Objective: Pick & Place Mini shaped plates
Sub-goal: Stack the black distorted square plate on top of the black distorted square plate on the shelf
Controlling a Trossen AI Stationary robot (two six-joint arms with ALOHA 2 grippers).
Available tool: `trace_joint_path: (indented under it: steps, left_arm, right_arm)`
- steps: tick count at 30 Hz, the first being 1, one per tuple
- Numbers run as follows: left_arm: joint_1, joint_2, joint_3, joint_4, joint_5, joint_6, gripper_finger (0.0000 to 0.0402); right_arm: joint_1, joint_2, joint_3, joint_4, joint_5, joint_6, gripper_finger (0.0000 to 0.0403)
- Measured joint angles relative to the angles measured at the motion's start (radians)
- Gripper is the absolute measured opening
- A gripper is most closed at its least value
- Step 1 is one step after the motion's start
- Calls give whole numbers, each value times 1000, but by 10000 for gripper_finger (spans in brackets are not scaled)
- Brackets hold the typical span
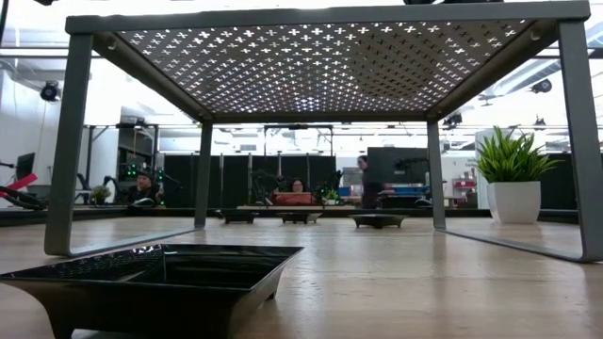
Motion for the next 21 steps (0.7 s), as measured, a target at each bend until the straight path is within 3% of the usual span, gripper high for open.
trace_joint_path:
  steps: [7,21]
  left_arm:
    - [0,0,0,-1,0,2,191]
    - [1,0,0,34,22,-58,191]
  right_arm:
    - [24,-49,17,2,6,-130,126]
    - [104,-51,-2,-1,13,-131,94]
